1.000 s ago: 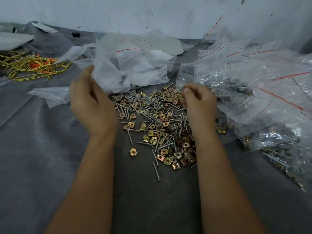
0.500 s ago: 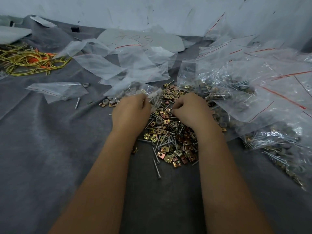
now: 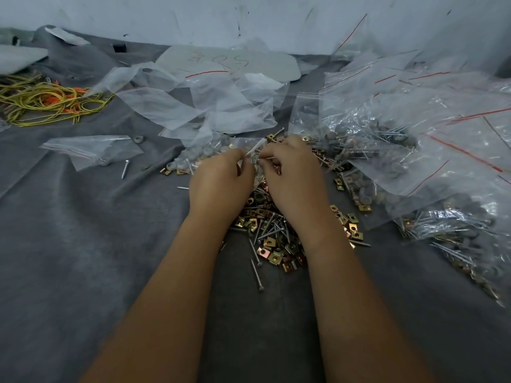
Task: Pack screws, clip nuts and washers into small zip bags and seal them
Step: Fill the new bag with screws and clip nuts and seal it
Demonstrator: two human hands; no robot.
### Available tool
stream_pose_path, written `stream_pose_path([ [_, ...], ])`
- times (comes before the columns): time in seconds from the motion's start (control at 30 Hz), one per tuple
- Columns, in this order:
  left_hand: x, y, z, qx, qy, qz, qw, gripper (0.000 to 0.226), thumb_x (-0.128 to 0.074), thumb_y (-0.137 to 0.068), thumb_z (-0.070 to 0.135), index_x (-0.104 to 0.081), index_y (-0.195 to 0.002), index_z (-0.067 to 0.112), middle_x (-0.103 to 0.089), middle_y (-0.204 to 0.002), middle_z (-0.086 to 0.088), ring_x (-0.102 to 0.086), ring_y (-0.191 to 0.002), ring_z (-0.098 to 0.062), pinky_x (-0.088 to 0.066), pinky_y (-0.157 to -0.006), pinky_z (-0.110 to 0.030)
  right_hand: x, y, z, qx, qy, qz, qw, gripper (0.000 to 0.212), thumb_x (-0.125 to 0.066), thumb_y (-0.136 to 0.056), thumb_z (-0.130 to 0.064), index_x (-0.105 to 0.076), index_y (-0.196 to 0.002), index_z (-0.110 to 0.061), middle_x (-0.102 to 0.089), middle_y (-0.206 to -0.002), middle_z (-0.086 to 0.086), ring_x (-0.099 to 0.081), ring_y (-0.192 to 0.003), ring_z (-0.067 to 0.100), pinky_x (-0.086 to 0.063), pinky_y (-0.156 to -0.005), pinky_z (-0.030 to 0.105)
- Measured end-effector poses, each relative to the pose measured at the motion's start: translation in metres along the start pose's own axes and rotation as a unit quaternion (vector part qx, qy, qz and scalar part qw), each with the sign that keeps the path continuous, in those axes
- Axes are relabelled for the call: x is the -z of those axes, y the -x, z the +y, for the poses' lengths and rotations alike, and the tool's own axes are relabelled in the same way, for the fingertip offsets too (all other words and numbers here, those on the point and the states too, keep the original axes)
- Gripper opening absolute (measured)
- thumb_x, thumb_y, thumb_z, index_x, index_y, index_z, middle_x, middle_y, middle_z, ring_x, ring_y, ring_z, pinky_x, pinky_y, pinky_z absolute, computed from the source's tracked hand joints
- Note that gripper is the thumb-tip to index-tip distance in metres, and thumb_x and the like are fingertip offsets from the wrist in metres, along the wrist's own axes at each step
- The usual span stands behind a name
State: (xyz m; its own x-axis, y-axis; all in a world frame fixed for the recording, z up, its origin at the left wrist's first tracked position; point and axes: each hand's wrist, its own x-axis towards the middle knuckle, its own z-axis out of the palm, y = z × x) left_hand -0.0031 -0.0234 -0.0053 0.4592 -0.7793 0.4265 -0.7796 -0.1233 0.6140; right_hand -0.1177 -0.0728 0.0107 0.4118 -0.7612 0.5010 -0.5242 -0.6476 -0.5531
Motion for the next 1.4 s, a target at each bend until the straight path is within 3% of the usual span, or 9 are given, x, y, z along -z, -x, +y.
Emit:
stream_pose_path([
  [0.17, -0.001, 0.001, 0.0, 0.01, 0.035, 0.003, 0.999, 0.022, -0.05, -0.096, 0.025, -0.069, -0.102, 0.017, -0.06, -0.063, 0.001, -0.052, -0.055, -0.017, -0.044, -0.055, -0.034, -0.003, 0.001, 0.0, 0.016, -0.048, -0.026, 0.998, 0.032, -0.055, -0.094, -0.004, -0.065, -0.122, -0.013, -0.058, -0.102, 0.004, -0.053, -0.093, 0.012, -0.045, -0.081, 0.019],
  [0.27, 0.001, -0.004, -0.006, 0.073, 0.044, 0.05, 0.995, 0.028, -0.048, -0.098, 0.024, -0.068, -0.115, 0.017, -0.062, -0.067, 0.003, -0.054, -0.059, -0.019, -0.041, -0.054, -0.032, 0.004, 0.0, 0.002, -0.05, -0.114, 0.038, 0.991, 0.038, -0.053, -0.096, -0.007, -0.059, -0.129, -0.025, -0.059, -0.105, -0.007, -0.053, -0.09, -0.003, -0.041, -0.076, 0.005],
  [0.4, 0.006, -0.007, -0.01, 0.118, 0.088, 0.126, 0.981, 0.037, -0.047, -0.098, 0.027, -0.061, -0.132, 0.026, -0.056, -0.062, 0.013, -0.05, -0.053, -0.002, -0.04, -0.054, -0.025, 0.016, 0.0, 0.014, -0.148, -0.122, 0.08, 0.978, 0.028, -0.049, -0.098, -0.013, -0.064, -0.116, -0.027, -0.063, -0.111, -0.005, -0.058, -0.081, 0.004, -0.052, -0.071, 0.028],
  [0.53, 0.001, -0.006, -0.013, 0.089, 0.042, 0.033, 0.995, 0.033, -0.049, -0.098, 0.026, -0.065, -0.126, 0.032, -0.06, -0.061, 0.008, -0.047, -0.047, -0.006, -0.033, -0.047, -0.025, 0.02, 0.001, 0.026, -0.196, -0.017, -0.041, 0.98, 0.036, -0.048, -0.084, -0.007, -0.07, -0.108, -0.023, -0.066, -0.112, 0.0, -0.06, -0.096, 0.02, -0.053, -0.085, 0.043],
  [0.67, 0.001, -0.007, -0.015, 0.099, 0.077, 0.036, 0.991, 0.032, -0.051, -0.097, 0.025, -0.066, -0.124, 0.031, -0.062, -0.063, 0.009, -0.055, -0.052, -0.008, -0.043, -0.048, -0.029, 0.013, 0.002, 0.021, -0.167, 0.097, -0.142, 0.971, 0.035, -0.056, -0.083, -0.022, -0.067, -0.116, -0.025, -0.056, -0.121, 0.005, -0.049, -0.113, 0.029, -0.044, -0.097, 0.047],
  [0.8, -0.003, -0.005, -0.014, 0.088, 0.112, 0.018, 0.99, 0.033, -0.049, -0.094, 0.022, -0.067, -0.121, 0.03, -0.058, -0.054, 0.019, -0.047, -0.043, -0.001, -0.031, -0.047, -0.025, 0.011, 0.002, 0.02, -0.15, 0.134, -0.12, 0.972, 0.029, -0.059, -0.085, -0.028, -0.07, -0.111, -0.021, -0.061, -0.117, 0.005, -0.052, -0.111, 0.028, -0.045, -0.095, 0.044],
  [1.03, -0.004, -0.006, -0.014, 0.091, 0.132, -0.022, 0.987, 0.039, -0.049, -0.092, 0.024, -0.063, -0.128, 0.033, -0.058, -0.053, 0.019, -0.044, -0.04, -0.001, -0.033, -0.04, -0.019, 0.011, 0.002, 0.018, -0.169, 0.131, -0.097, 0.972, 0.012, -0.06, -0.085, -0.029, -0.069, -0.087, -0.021, -0.067, -0.098, 0.002, -0.058, -0.099, 0.029, -0.048, -0.09, 0.045],
  [1.23, -0.002, -0.005, -0.012, 0.084, 0.152, -0.011, 0.985, 0.039, -0.046, -0.092, 0.022, -0.065, -0.124, 0.031, -0.057, -0.051, 0.012, -0.043, -0.04, -0.002, -0.036, -0.045, -0.025, 0.011, 0.003, 0.009, -0.104, 0.005, 0.013, 0.994, 0.007, -0.058, -0.088, -0.018, -0.063, -0.091, -0.022, -0.061, -0.087, -0.008, -0.057, -0.079, 0.014, -0.051, -0.069, 0.035],
  [1.4, -0.001, -0.004, -0.011, 0.064, 0.147, -0.009, 0.987, 0.034, -0.046, -0.092, 0.021, -0.067, -0.117, 0.031, -0.055, -0.051, 0.01, -0.042, -0.041, -0.003, -0.039, -0.046, -0.031, 0.002, 0.005, 0.003, 0.001, 0.017, 0.0, 1.0, 0.006, -0.06, -0.087, -0.015, -0.062, -0.09, -0.02, -0.05, -0.084, -0.009, -0.047, -0.084, 0.01, -0.041, -0.064, 0.026],
])
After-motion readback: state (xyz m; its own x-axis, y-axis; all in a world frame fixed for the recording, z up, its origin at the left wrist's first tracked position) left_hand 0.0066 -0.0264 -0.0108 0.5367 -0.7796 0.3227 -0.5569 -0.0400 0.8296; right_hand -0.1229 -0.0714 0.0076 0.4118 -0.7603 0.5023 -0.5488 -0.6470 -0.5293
